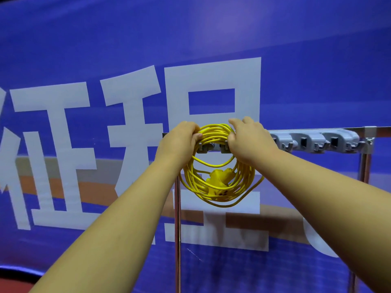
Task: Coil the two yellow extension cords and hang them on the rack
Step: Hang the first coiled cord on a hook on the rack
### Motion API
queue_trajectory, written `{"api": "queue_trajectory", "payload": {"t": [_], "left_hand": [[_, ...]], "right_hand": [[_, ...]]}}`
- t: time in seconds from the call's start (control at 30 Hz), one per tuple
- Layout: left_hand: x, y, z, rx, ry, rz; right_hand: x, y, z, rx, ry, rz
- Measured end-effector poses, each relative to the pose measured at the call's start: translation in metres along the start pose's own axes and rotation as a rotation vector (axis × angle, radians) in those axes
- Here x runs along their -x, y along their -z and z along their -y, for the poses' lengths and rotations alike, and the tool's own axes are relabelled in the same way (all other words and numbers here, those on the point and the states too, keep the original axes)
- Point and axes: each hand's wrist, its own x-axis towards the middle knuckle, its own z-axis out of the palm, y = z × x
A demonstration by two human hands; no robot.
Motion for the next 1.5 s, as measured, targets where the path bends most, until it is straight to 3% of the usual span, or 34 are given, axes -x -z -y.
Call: {"api": "queue_trajectory", "payload": {"t": [0.17, 0.33, 0.53, 0.8, 1.0, 1.13, 1.37, 1.5], "left_hand": [[0.009, -0.007, 0.008, 0.188, 0.041, -0.008], [0.013, -0.001, 0.010, 0.014, -0.145, 0.061], [0.013, 0.005, 0.017, -0.032, -0.202, 0.119], [0.019, 0.005, 0.019, 0.199, -0.090, 0.084], [0.013, 0.002, 0.016, 0.070, -0.132, 0.144], [0.002, -0.003, 0.017, 0.131, -0.031, 0.226], [-0.002, 0.000, 0.010, 0.209, 0.054, 0.292], [0.002, 0.000, 0.020, 0.306, 0.081, 0.341]], "right_hand": [[0.010, -0.002, -0.007, -0.057, 0.164, -0.103], [0.019, -0.007, -0.014, 0.008, 0.265, -0.113], [0.020, -0.003, -0.010, -0.110, 0.191, -0.101], [0.024, 0.002, -0.010, -0.112, 0.198, -0.088], [0.014, 0.001, -0.010, -0.137, 0.135, -0.067], [0.002, 0.003, -0.003, -0.190, 0.030, -0.066], [-0.018, 0.013, 0.014, 0.020, -0.071, 0.147], [-0.021, 0.013, 0.015, 0.040, -0.063, 0.171]]}}
